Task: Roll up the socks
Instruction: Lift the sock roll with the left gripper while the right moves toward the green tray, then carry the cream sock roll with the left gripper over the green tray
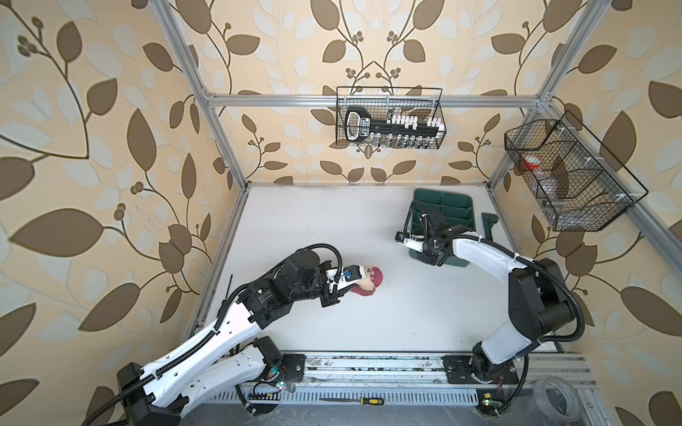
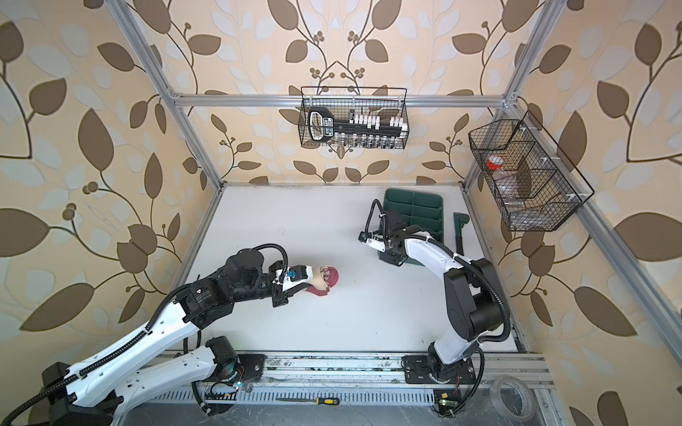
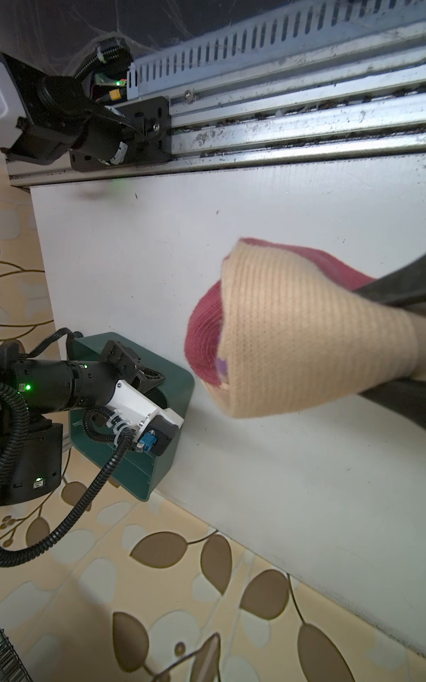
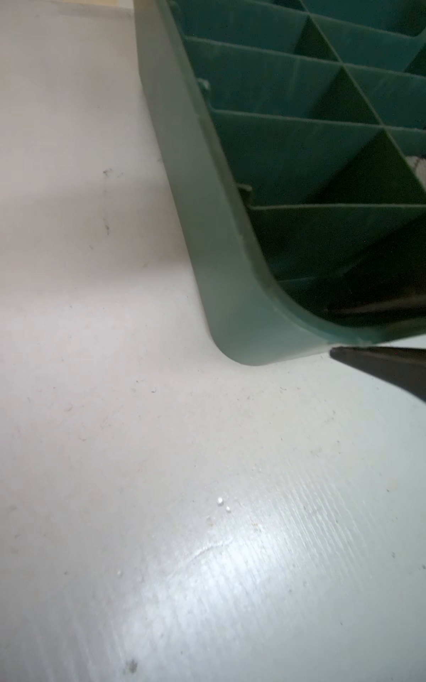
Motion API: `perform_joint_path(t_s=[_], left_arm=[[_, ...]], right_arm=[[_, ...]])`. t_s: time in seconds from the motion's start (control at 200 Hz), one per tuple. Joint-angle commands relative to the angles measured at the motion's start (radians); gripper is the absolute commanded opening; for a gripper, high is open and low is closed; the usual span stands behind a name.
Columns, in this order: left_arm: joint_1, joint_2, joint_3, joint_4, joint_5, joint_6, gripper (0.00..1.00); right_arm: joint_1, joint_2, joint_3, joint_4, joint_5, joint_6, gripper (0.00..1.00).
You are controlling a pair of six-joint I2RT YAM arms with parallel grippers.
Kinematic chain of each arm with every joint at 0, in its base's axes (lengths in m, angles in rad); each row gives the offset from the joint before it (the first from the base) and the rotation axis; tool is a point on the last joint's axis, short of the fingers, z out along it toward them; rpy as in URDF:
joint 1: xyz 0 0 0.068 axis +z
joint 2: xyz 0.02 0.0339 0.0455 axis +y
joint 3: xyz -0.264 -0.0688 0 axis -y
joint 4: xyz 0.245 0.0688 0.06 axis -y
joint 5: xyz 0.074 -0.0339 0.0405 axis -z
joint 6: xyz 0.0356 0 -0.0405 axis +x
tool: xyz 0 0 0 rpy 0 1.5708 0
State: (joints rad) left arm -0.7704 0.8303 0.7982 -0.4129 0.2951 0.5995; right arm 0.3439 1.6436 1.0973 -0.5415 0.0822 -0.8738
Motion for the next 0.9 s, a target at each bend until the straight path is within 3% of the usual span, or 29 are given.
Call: perform_joint_path(t_s=[0.0, 0.205, 0.325, 0.7, 0.81, 0.895], left_arm=[[0.011, -0.003, 0.002, 0.054, -0.019, -0.007, 0.0], [0.013, -0.018, 0.012, 0.045, -0.047, -0.046, 0.0], [0.013, -0.057, 0.011, 0.026, -0.126, -0.066, 0.0], [0.013, -0.206, 0.147, -0.142, -0.345, 0.017, 0.0], [0.013, -0.206, 0.19, -0.177, -0.367, 0.048, 0.0], [0.013, -0.181, 0.216, -0.193, -0.363, 0.06, 0.0]], right_arm=[[0.019, 0.032, 0.015, -0.035, -0.042, -0.002, 0.02], [0.07, 0.024, -0.004, -0.053, -0.045, 0.009, 0.0], [0.128, -0.016, -0.046, -0.061, -0.065, 0.024, 0.0], [0.472, -0.117, -0.087, -0.08, -0.099, 0.178, 0.0], [0.512, -0.109, -0.084, -0.064, -0.119, 0.194, 0.09], [0.517, -0.12, -0.072, -0.072, -0.147, 0.195, 0.28]])
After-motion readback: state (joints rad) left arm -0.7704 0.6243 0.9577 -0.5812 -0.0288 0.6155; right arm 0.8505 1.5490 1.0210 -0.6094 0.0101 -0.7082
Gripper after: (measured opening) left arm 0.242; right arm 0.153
